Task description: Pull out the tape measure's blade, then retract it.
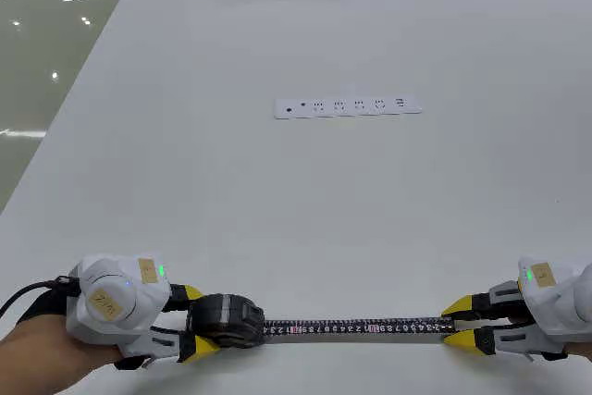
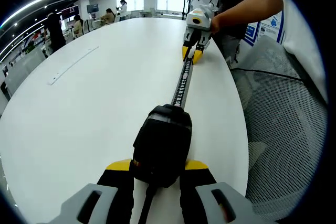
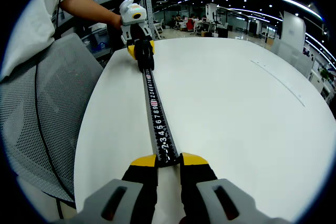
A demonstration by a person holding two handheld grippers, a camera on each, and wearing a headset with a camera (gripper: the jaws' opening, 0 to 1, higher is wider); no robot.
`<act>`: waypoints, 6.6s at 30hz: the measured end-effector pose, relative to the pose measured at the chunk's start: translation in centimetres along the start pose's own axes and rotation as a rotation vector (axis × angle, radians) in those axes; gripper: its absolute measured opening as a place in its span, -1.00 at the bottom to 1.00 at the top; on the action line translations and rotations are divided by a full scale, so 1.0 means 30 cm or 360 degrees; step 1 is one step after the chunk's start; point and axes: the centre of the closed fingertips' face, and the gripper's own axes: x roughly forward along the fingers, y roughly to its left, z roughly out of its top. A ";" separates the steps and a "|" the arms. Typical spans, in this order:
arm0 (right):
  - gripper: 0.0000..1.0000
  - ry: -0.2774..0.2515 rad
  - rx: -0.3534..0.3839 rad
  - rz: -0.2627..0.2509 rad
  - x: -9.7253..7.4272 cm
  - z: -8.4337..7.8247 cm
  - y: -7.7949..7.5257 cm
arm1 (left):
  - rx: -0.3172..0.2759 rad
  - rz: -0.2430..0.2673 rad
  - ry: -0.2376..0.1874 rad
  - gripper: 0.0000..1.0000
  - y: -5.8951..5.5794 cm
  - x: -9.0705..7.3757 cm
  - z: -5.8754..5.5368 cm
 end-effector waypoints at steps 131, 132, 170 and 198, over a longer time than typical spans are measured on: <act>1.00 -0.0218 0.0602 -0.0474 -0.242 0.103 0.214 | -0.0888 0.0504 -0.0472 0.97 -0.188 -0.360 -0.080; 1.00 -0.0216 0.0603 -0.0474 -0.242 0.102 0.215 | -0.0887 0.0503 -0.0472 0.97 -0.189 -0.359 -0.080; 1.00 -0.0232 0.0592 -0.0468 -0.239 0.098 0.211 | -0.0948 0.0516 -0.0503 0.92 -0.130 -0.284 0.066; 1.00 -0.0260 0.0583 -0.0488 -0.248 0.107 0.189 | -0.1098 0.0559 -0.0505 0.86 -0.069 -0.176 0.151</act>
